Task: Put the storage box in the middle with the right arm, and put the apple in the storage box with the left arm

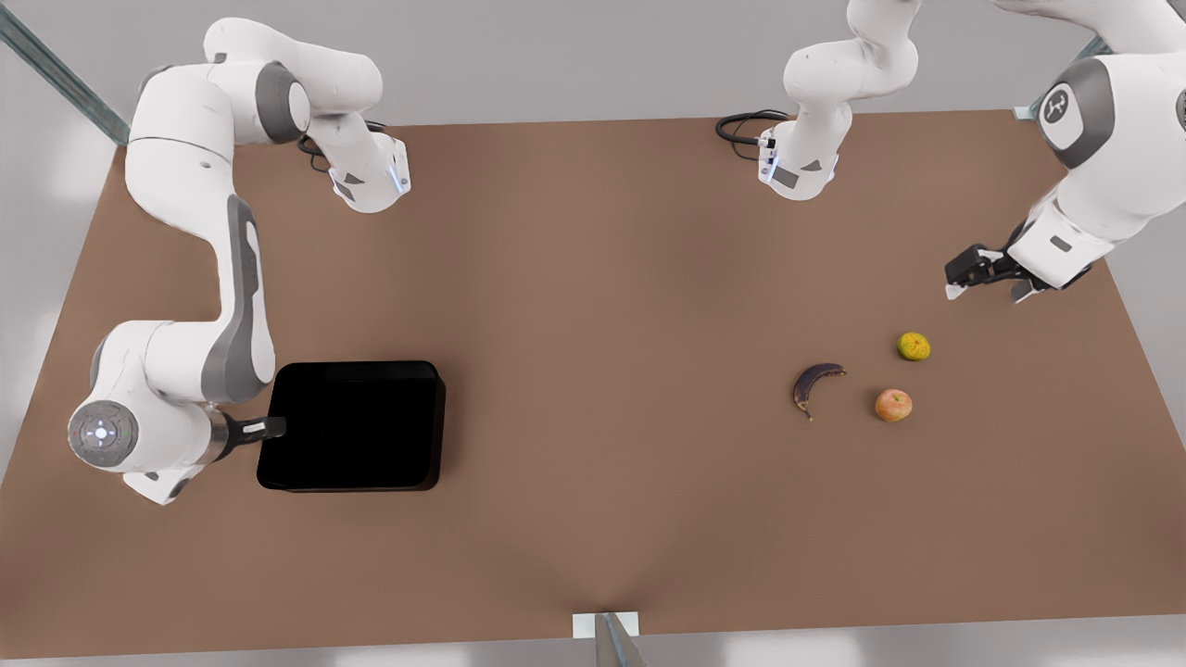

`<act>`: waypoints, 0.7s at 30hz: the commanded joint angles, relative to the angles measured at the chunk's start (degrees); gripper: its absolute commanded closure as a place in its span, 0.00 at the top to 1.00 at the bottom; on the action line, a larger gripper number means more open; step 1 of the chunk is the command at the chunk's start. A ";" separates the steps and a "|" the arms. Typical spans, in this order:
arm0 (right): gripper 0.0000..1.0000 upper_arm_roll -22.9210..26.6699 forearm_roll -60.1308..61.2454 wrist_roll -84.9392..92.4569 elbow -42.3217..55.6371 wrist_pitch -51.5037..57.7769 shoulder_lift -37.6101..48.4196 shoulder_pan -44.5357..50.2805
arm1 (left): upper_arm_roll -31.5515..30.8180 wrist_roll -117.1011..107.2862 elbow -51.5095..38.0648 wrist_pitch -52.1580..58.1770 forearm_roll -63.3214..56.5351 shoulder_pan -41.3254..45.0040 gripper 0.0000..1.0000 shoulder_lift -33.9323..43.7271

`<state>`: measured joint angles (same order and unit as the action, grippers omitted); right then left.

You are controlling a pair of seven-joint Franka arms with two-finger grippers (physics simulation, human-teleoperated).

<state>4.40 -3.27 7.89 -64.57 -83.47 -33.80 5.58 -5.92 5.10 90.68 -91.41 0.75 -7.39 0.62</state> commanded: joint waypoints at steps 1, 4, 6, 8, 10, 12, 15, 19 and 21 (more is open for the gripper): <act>1.00 -0.01 0.02 -2.26 1.37 3.83 1.10 1.27 | -0.49 -0.61 0.20 0.35 -1.19 0.98 1.00 0.43; 1.00 -0.10 -0.16 -3.32 4.98 13.77 10.86 0.83 | 2.14 -4.74 1.17 1.14 0.04 0.98 1.00 -0.45; 1.00 -0.01 -0.25 -3.67 3.84 13.77 10.42 0.57 | 11.10 -15.71 4.15 -0.26 11.11 3.52 1.00 -3.26; 1.00 0.08 -0.25 -4.46 -5.90 8.69 10.42 -0.66 | 15.76 -35.57 6.88 -1.14 22.17 4.23 1.00 -5.89; 1.00 0.08 -0.07 -10.16 -14.26 1.66 10.25 -0.84 | 21.20 -46.40 6.71 -4.30 33.86 4.40 1.00 -11.95; 1.00 0.08 0.28 -16.06 -23.93 -8.02 10.77 -1.71 | 28.51 -54.58 7.32 -3.43 51.10 4.32 1.00 -19.34; 1.00 0.08 0.19 -15.53 -36.41 -18.57 15.87 -3.39 | 28.95 -51.24 11.00 -3.86 61.11 4.32 1.00 -24.44; 1.00 2.10 0.19 -15.36 -43.80 -29.11 15.00 -4.09 | 28.16 -48.87 11.45 -3.25 70.35 2.74 1.00 -31.47; 1.00 2.72 0.19 -15.18 -44.33 -32.37 12.62 -4.44 | 27.19 -42.46 10.14 -1.41 73.43 1.50 1.00 -36.22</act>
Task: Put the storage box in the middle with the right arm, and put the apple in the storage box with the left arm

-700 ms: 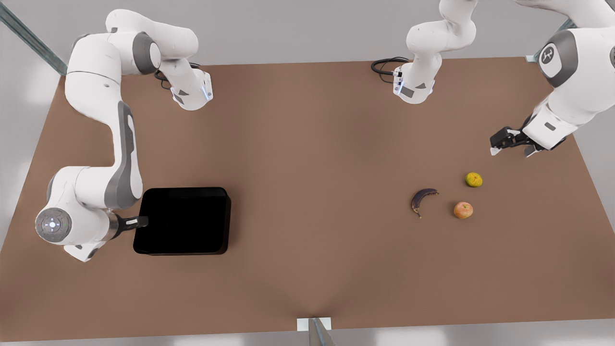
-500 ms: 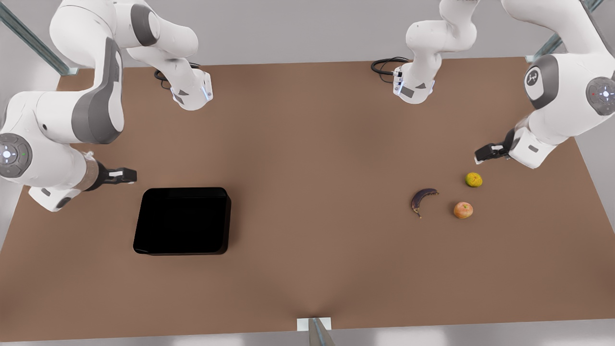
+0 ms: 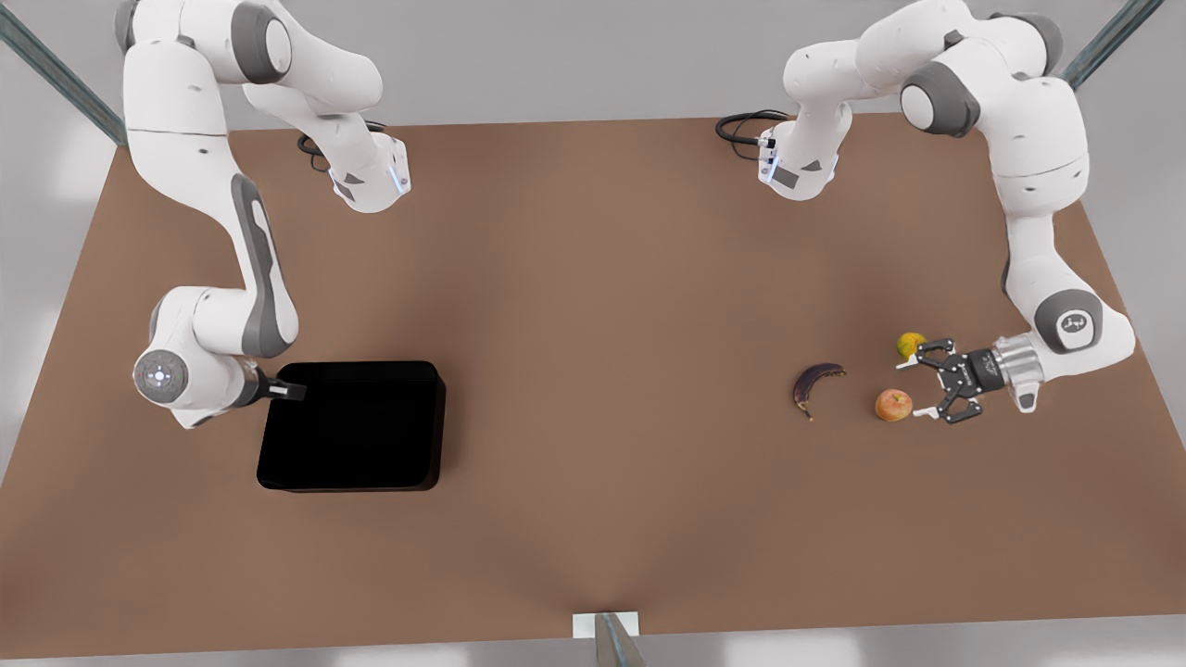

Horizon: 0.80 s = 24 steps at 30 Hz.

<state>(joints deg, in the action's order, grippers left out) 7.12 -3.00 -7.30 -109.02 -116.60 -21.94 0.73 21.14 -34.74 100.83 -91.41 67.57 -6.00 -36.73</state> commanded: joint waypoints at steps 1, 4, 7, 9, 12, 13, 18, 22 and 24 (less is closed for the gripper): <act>1.00 0.00 0.01 0.00 -0.22 -0.64 -0.38 -0.03 | -0.04 1.86 0.07 1.05 7.05 -0.41 1.00 -0.53; 1.00 0.00 0.27 0.00 -1.63 -4.25 -3.28 -0.12 | -0.13 5.38 0.07 6.15 6.52 -1.55 1.00 -3.70; 1.00 0.00 0.36 -0.09 -1.63 -5.48 -5.21 -0.12 | 0.22 5.21 -2.48 6.06 7.92 -3.14 1.00 -7.39; 0.82 0.00 1.06 -0.09 -1.46 -6.27 -6.97 -0.12 | 0.22 5.30 -2.83 6.15 8.10 -4.45 1.00 -8.71; 0.66 0.00 0.98 -0.09 -1.54 -6.27 -7.76 -0.12 | -0.22 5.82 -2.75 5.89 8.28 -4.45 1.00 -9.76; 0.65 0.00 0.98 -0.09 -1.54 -6.27 -7.76 -0.12 | -0.31 5.91 -2.66 5.80 8.72 -4.45 1.00 -10.29; 0.40 0.00 0.98 2.37 -1.28 -5.48 -7.68 -0.56 | -1.89 6.97 -3.89 3.52 9.68 -4.37 1.00 -12.49; 0.29 0.00 0.98 3.08 -1.19 -5.48 -8.29 -0.56 | -1.80 7.05 -4.24 3.52 9.60 -4.81 1.00 -13.28; 0.25 0.09 0.98 3.16 -1.28 -5.21 -8.20 -0.56 | -1.80 7.05 -4.33 2.55 9.60 -5.16 1.00 -13.81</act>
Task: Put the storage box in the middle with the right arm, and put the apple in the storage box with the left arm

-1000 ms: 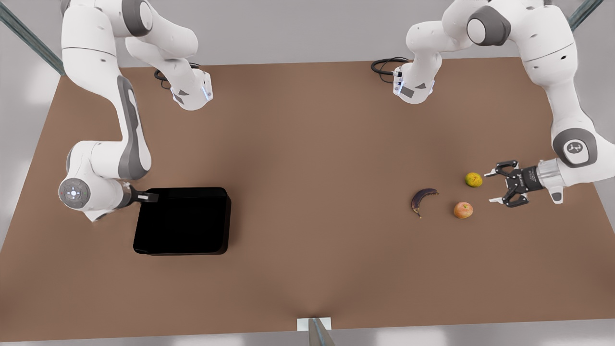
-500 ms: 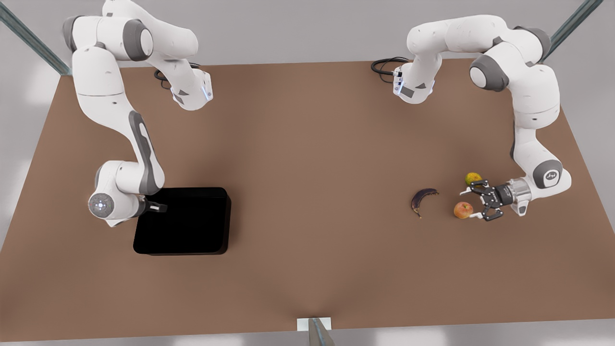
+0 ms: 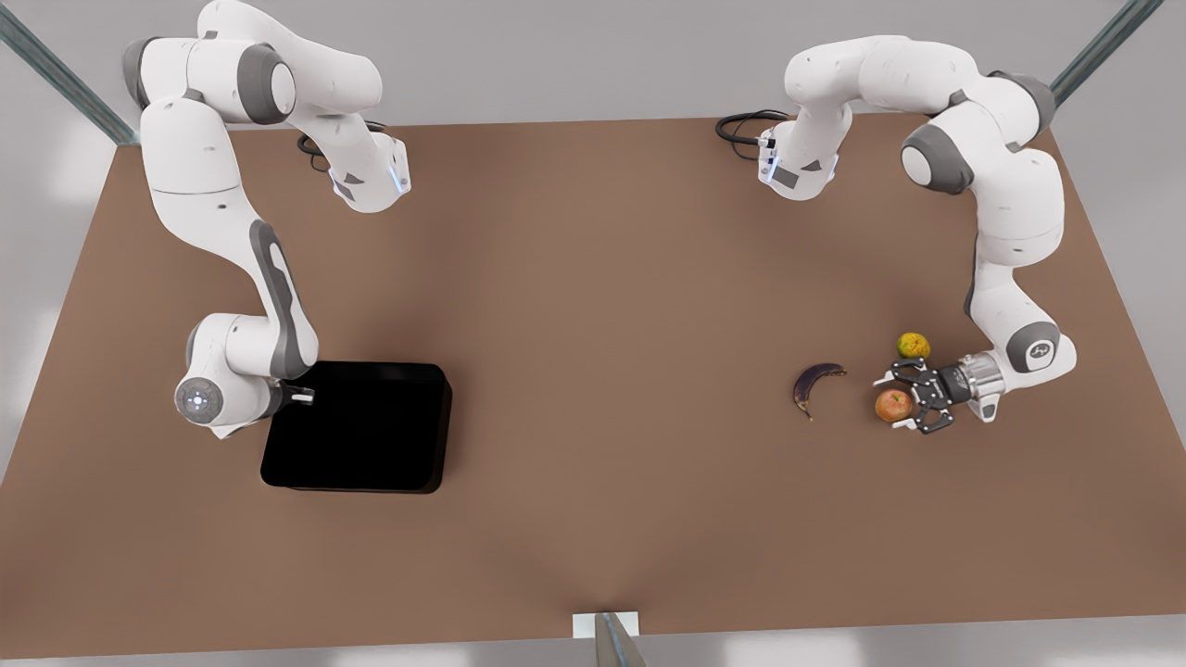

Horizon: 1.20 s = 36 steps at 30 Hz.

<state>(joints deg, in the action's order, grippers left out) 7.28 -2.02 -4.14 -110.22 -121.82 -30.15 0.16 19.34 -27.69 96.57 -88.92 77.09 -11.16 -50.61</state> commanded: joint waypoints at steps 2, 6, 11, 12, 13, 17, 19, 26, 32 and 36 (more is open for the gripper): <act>0.25 0.01 0.00 0.00 0.01 0.00 0.00 0.01 | -0.09 0.09 0.10 -0.20 0.08 0.00 0.99 -0.01; 0.21 0.01 0.09 1.06 0.27 0.00 0.09 0.01 | -0.79 -0.09 0.63 -2.39 0.08 0.09 0.94 -0.10; 0.21 0.01 0.09 1.15 0.71 0.00 0.53 0.19 | -1.32 -0.18 0.90 -4.33 0.16 0.09 0.87 -0.45; 0.21 -0.08 0.09 1.15 0.97 0.09 0.88 0.45 | -1.32 -0.18 0.98 -4.33 0.16 0.09 0.85 -0.45; 0.21 -0.16 0.09 1.24 1.33 0.09 1.32 0.54 | -1.32 -0.35 0.98 -4.33 0.16 0.09 0.78 -0.54; 0.21 -0.60 2.02 3.78 3.26 -0.18 2.20 2.03 | -1.32 -0.97 0.90 -4.33 0.16 0.09 0.68 -0.54; 0.21 -2.52 6.32 7.03 6.15 -0.17 2.03 3.61 | -1.32 -1.05 0.90 -4.24 0.16 0.09 0.63 -0.37; 0.21 -10.88 6.59 6.42 18.37 -0.79 -3.51 13.19 | -1.06 -15.11 -3.06 -3.19 -5.72 3.16 0.61 8.24; 0.21 -12.82 11.34 6.33 32.61 -2.80 -14.85 22.25 | -1.32 -33.30 -3.32 -4.15 -10.47 9.40 0.58 17.56; 1.00 -13.96 12.57 7.04 32.44 -8.09 -16.96 22.51 | -7.20 -47.01 -4.11 -7.23 -13.19 11.78 0.58 22.22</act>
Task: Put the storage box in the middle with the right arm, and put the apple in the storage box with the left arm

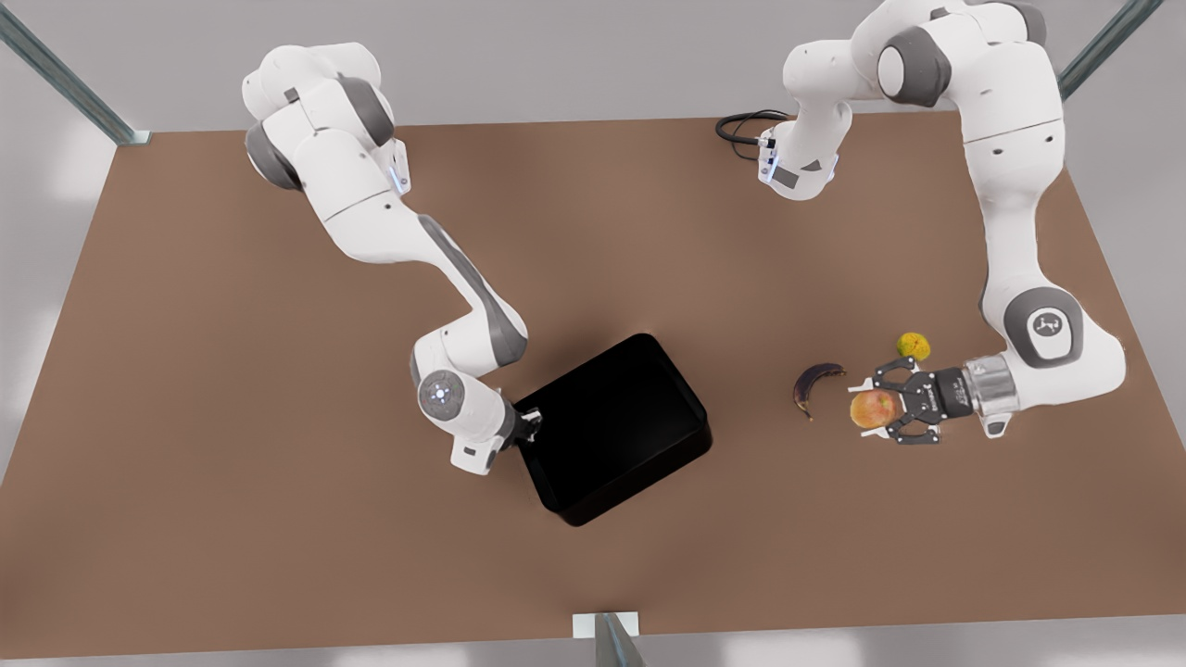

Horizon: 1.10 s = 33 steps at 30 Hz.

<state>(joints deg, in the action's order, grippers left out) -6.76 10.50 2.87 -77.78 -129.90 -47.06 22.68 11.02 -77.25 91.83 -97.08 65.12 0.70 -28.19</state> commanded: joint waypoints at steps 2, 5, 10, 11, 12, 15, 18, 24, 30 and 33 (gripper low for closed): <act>1.00 0.08 0.04 0.03 0.00 0.00 0.22 0.00 | -5.91 -5.28 -0.43 -5.30 -5.71 0.62 0.58 0.60; 1.00 0.34 0.13 -0.15 0.18 2.19 2.15 -0.44 | -15.49 -17.05 -0.34 -18.48 -9.22 2.81 0.58 0.51; 1.00 15.81 -4.60 -0.15 -1.75 42.44 26.14 -13.80 | -20.16 -28.30 1.16 -33.17 -9.14 12.22 0.58 0.07; 1.00 15.81 -10.50 -0.67 -4.91 45.61 33.78 -15.38 | -20.95 -30.15 1.24 -36.42 -9.14 13.97 0.58 -0.19; 1.00 15.73 -11.21 -0.67 -6.33 48.16 39.15 -17.23 | -20.95 -32.35 1.24 -40.11 -8.70 16.96 0.58 -0.46; 1.00 15.64 -11.38 -0.59 -5.97 49.92 40.65 -17.58 | -21.04 -36.22 0.01 -49.60 -9.23 21.09 1.00 -4.41; 1.00 15.46 -11.21 -0.32 -5.89 50.10 40.56 -17.67 | -21.13 -36.30 -1.57 -50.40 -9.31 21.80 1.00 -5.64; 1.00 15.46 -11.21 -0.24 -5.71 51.41 40.56 -17.67 | -20.60 -34.99 -1.48 -49.35 -13.70 21.54 1.00 -2.40; 1.00 15.64 -11.38 0.03 -5.36 51.68 38.19 -17.67 | -4.61 7.63 0.28 -22.90 -26.36 10.20 1.00 14.83; 1.00 15.73 -11.38 -0.59 -5.36 51.77 38.01 -17.76 | -4.25 49.88 0.37 -5.33 -53.33 8.09 1.00 23.88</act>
<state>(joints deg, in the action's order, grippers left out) 8.96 -0.88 2.16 -83.14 -78.14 -9.06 4.83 5.32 -18.86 90.65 -97.70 27.14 6.51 -3.54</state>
